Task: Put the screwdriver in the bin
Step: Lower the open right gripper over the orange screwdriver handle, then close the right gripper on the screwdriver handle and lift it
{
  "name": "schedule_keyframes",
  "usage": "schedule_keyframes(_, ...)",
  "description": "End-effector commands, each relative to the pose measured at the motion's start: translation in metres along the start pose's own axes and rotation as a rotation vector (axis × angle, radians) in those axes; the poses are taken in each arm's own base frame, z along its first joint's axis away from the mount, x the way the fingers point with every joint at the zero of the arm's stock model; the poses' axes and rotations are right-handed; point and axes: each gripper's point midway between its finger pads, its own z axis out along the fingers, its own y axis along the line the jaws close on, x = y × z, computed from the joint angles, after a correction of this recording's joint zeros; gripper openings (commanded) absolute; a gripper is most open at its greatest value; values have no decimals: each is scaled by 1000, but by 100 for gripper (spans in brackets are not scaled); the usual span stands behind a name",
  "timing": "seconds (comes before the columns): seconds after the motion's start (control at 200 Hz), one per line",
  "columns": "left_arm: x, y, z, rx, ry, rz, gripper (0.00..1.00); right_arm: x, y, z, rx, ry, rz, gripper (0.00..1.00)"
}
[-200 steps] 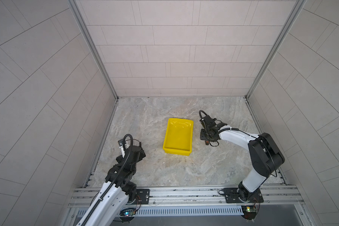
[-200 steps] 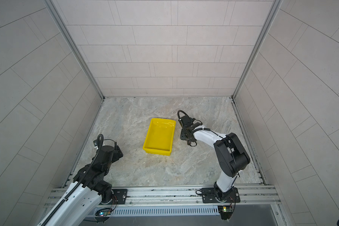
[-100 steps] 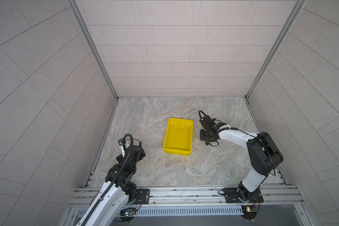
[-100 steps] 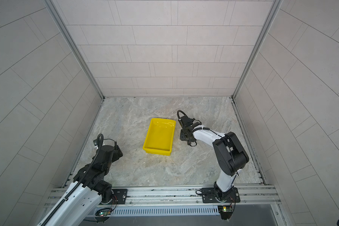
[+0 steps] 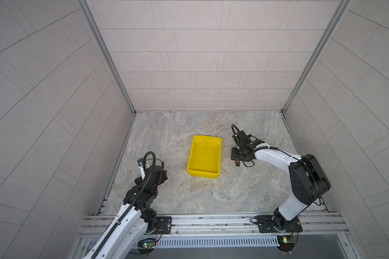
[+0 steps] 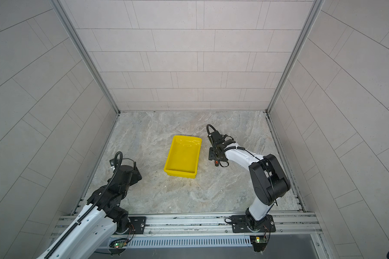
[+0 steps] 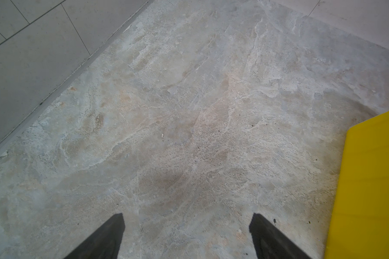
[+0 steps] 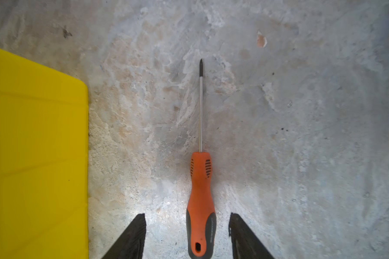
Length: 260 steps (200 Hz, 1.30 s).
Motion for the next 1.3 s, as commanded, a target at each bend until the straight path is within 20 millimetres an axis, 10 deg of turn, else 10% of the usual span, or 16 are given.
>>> schedule_keyframes(0.0, -7, -1, -3, -1, -19, -4, 94, 13, -18, -2, 53, 23, -27, 58)
schedule_keyframes(0.555, -4, -2, -6, 37, -21, -19, 94, 52, -25, 32, 36, 123, -37, 39)
schedule_keyframes(0.981, -5, 0, -6, 27, -32, -27, 94, 31, -35, 45, 61, 205, -104, 63)
schedule_keyframes(1.296, -4, -5, -2, 31, -15, -10, 93, 35, -28, 44, 7, 176, 28, 25)
